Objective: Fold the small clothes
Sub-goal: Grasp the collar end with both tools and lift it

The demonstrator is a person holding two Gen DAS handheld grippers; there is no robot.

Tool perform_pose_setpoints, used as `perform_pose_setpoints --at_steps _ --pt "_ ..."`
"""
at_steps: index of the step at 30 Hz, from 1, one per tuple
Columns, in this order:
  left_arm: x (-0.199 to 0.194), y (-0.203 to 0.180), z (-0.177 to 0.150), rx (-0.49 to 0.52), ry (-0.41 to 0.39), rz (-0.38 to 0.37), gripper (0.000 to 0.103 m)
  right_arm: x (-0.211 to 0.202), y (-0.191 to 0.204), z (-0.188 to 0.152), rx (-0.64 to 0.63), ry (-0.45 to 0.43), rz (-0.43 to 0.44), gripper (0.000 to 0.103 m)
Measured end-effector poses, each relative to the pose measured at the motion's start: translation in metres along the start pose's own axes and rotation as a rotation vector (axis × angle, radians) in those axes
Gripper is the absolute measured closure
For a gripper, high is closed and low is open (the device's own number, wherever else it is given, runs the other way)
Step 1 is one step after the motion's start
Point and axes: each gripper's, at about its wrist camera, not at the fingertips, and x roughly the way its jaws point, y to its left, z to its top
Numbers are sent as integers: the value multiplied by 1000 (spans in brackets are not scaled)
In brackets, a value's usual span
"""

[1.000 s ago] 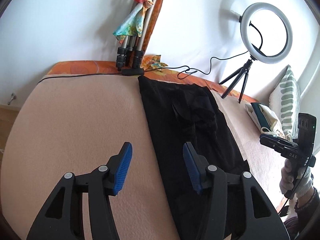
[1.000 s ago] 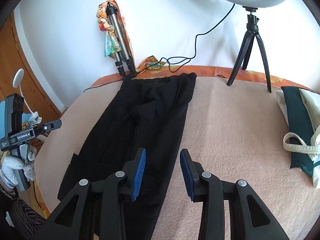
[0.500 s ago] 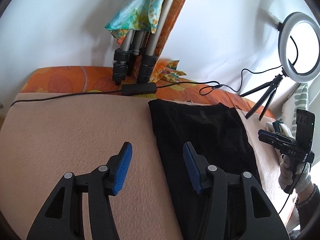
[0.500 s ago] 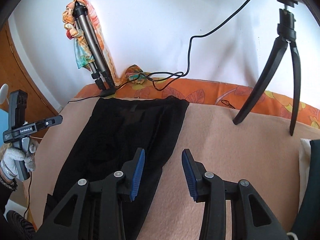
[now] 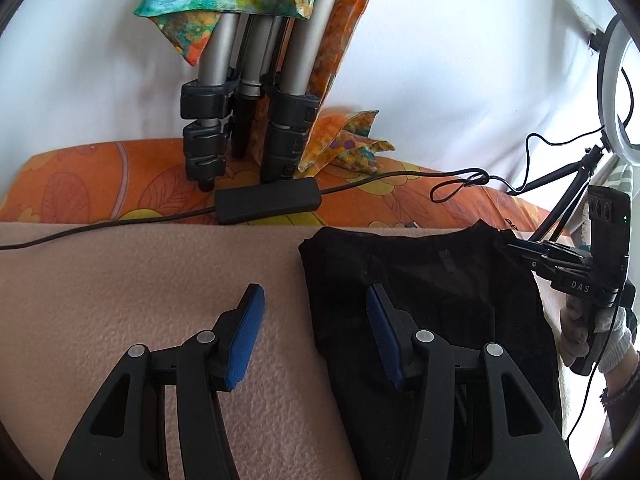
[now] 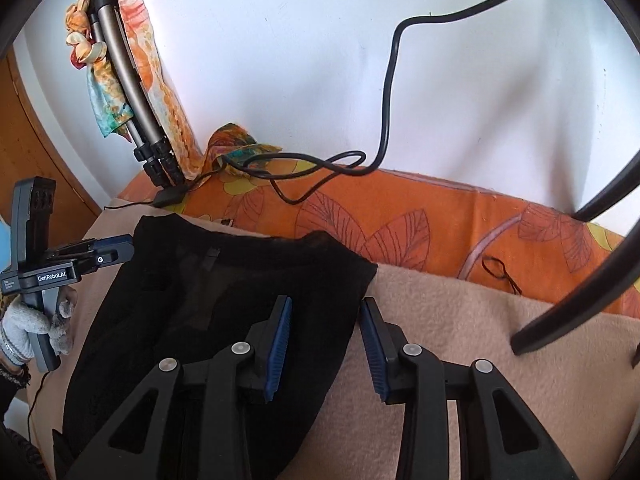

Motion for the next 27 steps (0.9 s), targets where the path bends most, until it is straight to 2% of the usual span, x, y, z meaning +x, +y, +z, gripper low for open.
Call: perform_pose_setpoints --at_steps 6,9,11,13,17,27 --pt "15 -13 10 62 6 3 51 12 6 11 -36 14 14 67" --pt "20 -24 11 122 7 25 56 14 10 11 -50 15 7 72" --pt "23 -30 11 156 7 41 86 15 10 12 -47 20 4 83" --pt "24 -32 12 158 8 27 97 16 11 12 -48 25 12 90" --pt "15 -40 13 167 -18 1 99 10 14 13 -34 17 23 98" --pt "-52 -60 7 194 -97 -62 99 -53 43 21 -68 -65 77 99"
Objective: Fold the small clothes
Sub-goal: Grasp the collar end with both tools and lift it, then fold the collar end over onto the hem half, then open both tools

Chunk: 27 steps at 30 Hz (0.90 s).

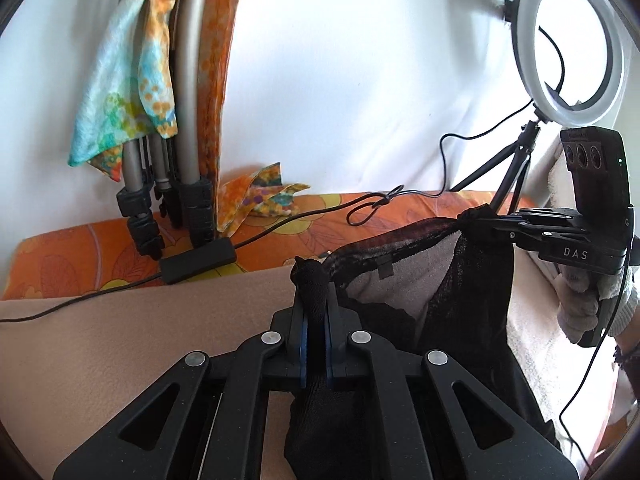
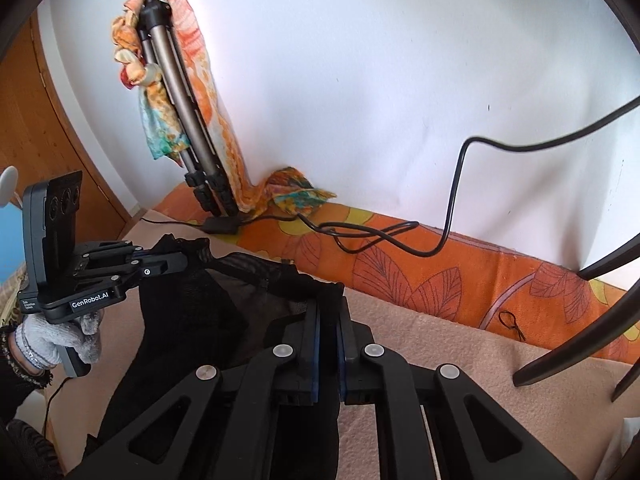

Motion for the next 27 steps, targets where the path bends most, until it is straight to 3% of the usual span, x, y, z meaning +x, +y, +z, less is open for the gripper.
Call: perform_pose_setpoints --at_steps 6,13,20,27 --pt "-45 -28 -11 42 -20 -17 99 -48 25 -11 -14 -32 10 99" --pt "-97 -61 -46 82 -38 -43 99 -105 60 -51 -29 -54 17 99" --pt "-147 -93 -105 108 -37 -67 99 -148 96 -113 -67 -66 41 99" --pt "-164 -119 -171 169 0 -69 99 -157 125 -190 -71 -43 39 99"
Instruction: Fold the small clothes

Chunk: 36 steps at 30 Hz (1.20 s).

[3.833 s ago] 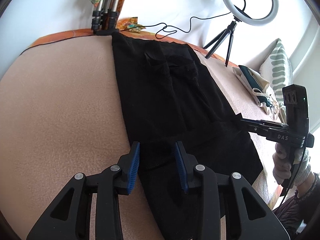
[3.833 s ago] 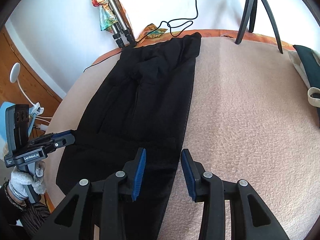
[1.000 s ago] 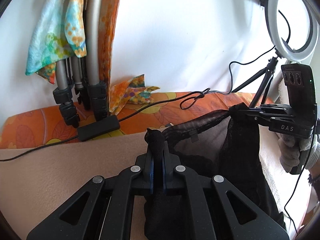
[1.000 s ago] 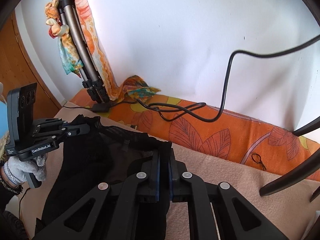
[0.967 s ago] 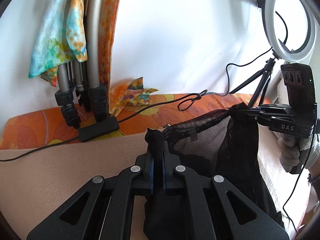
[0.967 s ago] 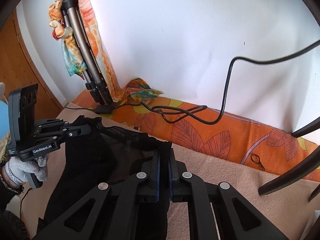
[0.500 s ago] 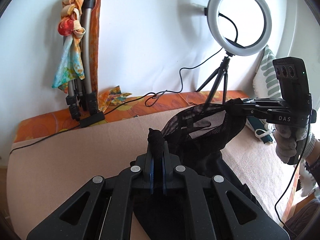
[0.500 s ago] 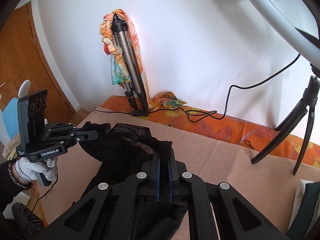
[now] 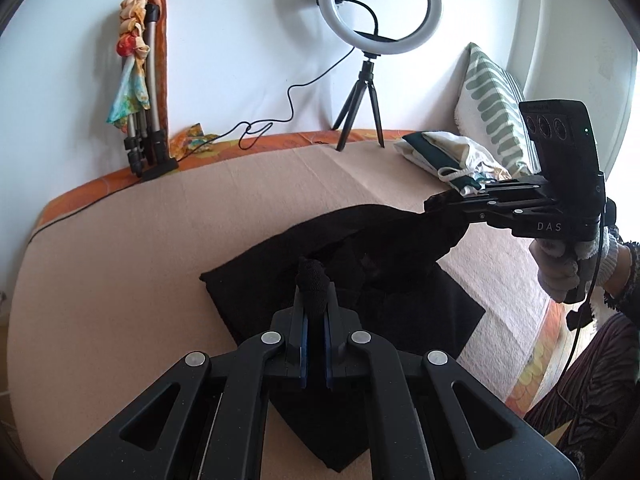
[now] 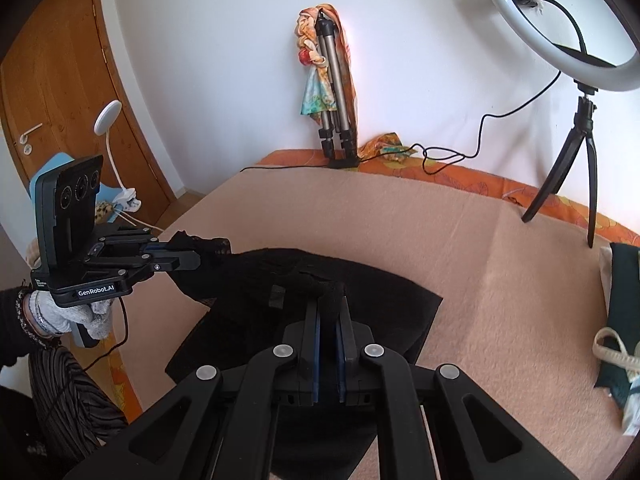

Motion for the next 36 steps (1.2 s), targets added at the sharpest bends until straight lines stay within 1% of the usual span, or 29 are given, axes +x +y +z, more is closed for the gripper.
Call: perform_pose_setpoints --at_steps 4,9,11,13,14,15,16,17,18,19,20,21,22,23,25,27,28,30,32,34,35,36 --pt "-2 -6 -20 3 19 10 98 1 6 -30 5 12 -29 99" --pt "-13 -14 -34 42 21 27 97 -6 10 -54 -2 3 -65 98" --pt "-16 -19 -41 63 42 15 94 -11 10 -59 -11 6 -94 95" --pt "-23 -24 -48 91 59 14 94 -19 11 -65 -16 10 -112 93" --pt "-28 -25 -52 100 63 10 90 -23 13 -68 -23 12 -122 92" --pt "-34 -27 -55 104 62 13 85 -29 13 -71 -25 11 -126 87" --pt "-40 -27 -58 102 58 21 75 -35 13 -74 -14 7 -127 85" --pt "-47 -27 -61 102 48 19 74 -41 12 -78 9 0 -124 79" --pt "-53 -27 -63 108 47 20 74 -47 11 -81 32 -9 -112 76" --pt "-58 -27 -65 113 47 23 74 -53 10 -83 56 -18 -98 76" --pt "-62 -26 -66 114 49 26 70 -57 7 -85 89 -22 -86 76" --pt "-63 -24 -67 108 51 30 66 -59 5 -86 128 -21 -68 71" --pt "-63 -20 -67 92 55 34 61 -59 2 -88 170 -17 -51 69" --pt "-61 -16 -67 64 60 33 61 -56 0 -88 209 -12 -40 64" --pt "-52 -5 -65 -19 77 11 61 -46 -8 -91 292 21 -31 62" --pt "-42 2 -64 -93 103 -12 61 -33 -17 -97 390 72 -12 59" --pt "-37 5 -65 -126 112 -27 61 -28 -23 -101 436 88 9 59" --pt "-29 5 -69 -157 130 -56 61 -22 -29 -106 502 98 58 60" --pt "-18 3 -75 -180 170 -73 61 -20 -30 -109 530 98 88 60" --pt "-10 3 -82 -218 206 -98 61 -20 -29 -110 529 106 86 60" --pt "-7 2 -85 -237 218 -104 61 -21 -28 -110 534 107 84 60" --pt "-6 2 -88 -249 220 -111 61 -23 -29 -112 551 103 100 60"
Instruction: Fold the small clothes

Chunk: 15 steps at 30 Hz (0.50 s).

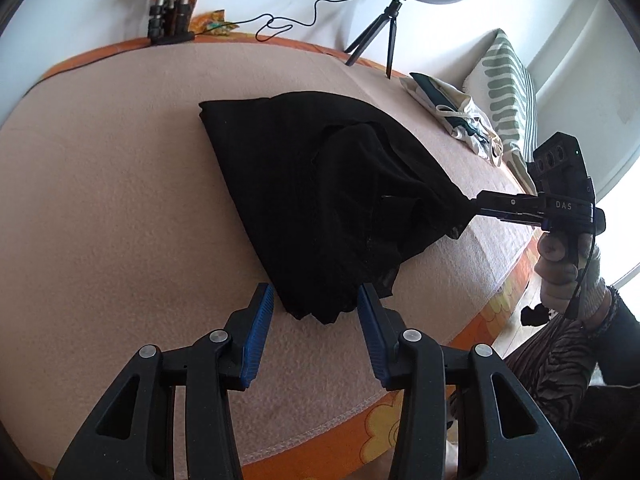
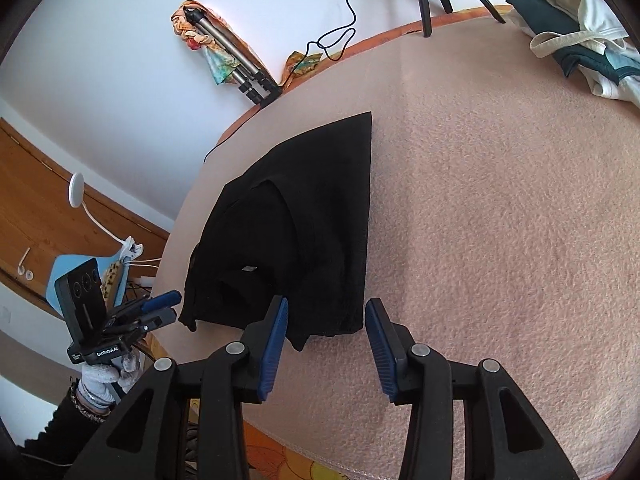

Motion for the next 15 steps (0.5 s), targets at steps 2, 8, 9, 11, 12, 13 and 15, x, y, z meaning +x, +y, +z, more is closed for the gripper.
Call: perform_pose_setpoints --at_steps 2,8,9,11,12,13,15 --pt "1 -1 -1 -3 2 -5 62 -3 -1 -2 35 4 56 60" --pt "10 -2 3 -4 28 15 95 11 11 -2 -23 39 15 81" --pt "8 -2 4 2 25 22 96 13 13 -2 -29 41 14 86" --pt "2 -3 5 6 20 16 97 11 16 0 -38 28 10 98" --pt "-4 -3 7 12 10 20 97 7 16 1 -27 19 21 100" --pt "-11 -4 7 26 -5 29 97 1 15 2 -13 7 45 100" --pt "-18 -10 5 89 -17 60 97 -13 16 5 -17 -28 60 101"
